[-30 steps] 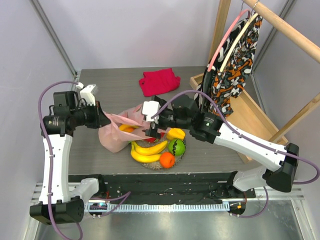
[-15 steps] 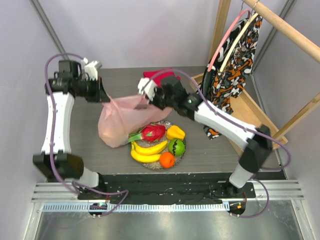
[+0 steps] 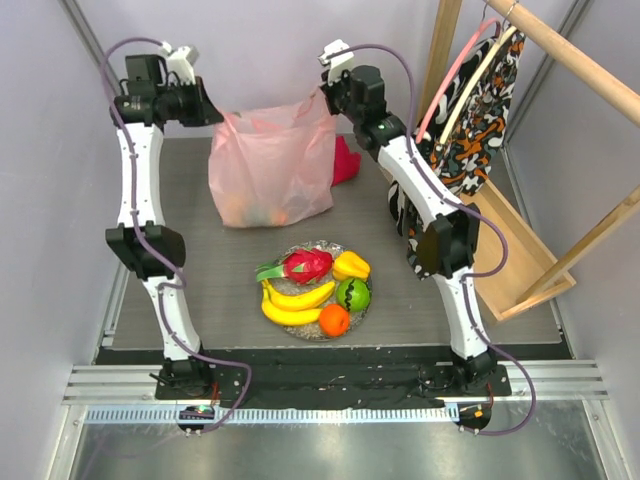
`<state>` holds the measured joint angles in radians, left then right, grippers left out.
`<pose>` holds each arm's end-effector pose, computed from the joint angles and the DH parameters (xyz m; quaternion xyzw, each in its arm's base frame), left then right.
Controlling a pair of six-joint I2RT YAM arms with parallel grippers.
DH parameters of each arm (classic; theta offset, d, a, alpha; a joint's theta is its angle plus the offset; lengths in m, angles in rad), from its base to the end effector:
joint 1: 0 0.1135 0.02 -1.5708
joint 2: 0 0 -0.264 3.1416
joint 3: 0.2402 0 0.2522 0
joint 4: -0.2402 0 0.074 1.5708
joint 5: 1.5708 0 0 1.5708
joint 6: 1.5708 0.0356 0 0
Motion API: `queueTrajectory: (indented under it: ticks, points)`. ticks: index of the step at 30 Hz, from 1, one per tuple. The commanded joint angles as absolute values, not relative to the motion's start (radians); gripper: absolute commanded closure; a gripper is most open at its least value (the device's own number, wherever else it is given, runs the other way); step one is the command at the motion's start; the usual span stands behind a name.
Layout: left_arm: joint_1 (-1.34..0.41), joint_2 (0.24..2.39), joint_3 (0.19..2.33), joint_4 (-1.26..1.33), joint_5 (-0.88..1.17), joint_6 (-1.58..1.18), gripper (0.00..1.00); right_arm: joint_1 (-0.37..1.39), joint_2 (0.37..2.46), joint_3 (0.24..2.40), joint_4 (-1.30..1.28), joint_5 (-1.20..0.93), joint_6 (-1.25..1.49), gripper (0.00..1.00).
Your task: Take the fake fruits out of the plastic bag
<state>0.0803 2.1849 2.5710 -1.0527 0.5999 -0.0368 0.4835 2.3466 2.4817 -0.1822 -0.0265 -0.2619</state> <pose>0.4578 0.0167 0.4132 0.0786 0.8654 -0.2567 0.4230 0.4856 0.2560 0.3892 -0.2720 0.6705 0.0858 0.6849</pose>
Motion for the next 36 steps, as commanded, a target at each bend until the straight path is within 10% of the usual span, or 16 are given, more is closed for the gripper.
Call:
queueTrajectory:
  ticks: [1, 14, 18, 24, 30, 36]
  points:
    - [0.054, 1.99, 2.623, -0.762, 0.684, -0.117, 1.0, 0.492, 2.014, 2.256, 0.077, -0.008, -0.19, 0.99]
    - [-0.035, 1.451, 1.397, -0.89, 0.674, 0.1, 1.0, 0.5, 1.447, 1.168, 0.028, -0.144, -0.33, 0.99]
    - [-0.047, 1.485, 1.309, -0.951, 0.669, 0.087, 1.0, 0.509, 1.425, 1.059, -0.067, -0.179, -0.255, 0.48]
    - [-0.07, 1.523, 1.405, -0.942, 0.712, 0.02, 0.99, 0.592, 1.356, 1.248, -0.24, -0.284, -0.271, 0.27]
    - [-0.098, 1.531, 1.457, -0.927, 0.755, -0.04, 1.0, 0.764, 1.356, 1.368, -0.304, -0.308, -0.395, 0.29]
    - [-0.114, 1.526, 1.486, -0.945, 0.781, -0.043, 0.99, 0.788, 1.503, 1.356, -0.241, -0.324, -0.371, 0.68]
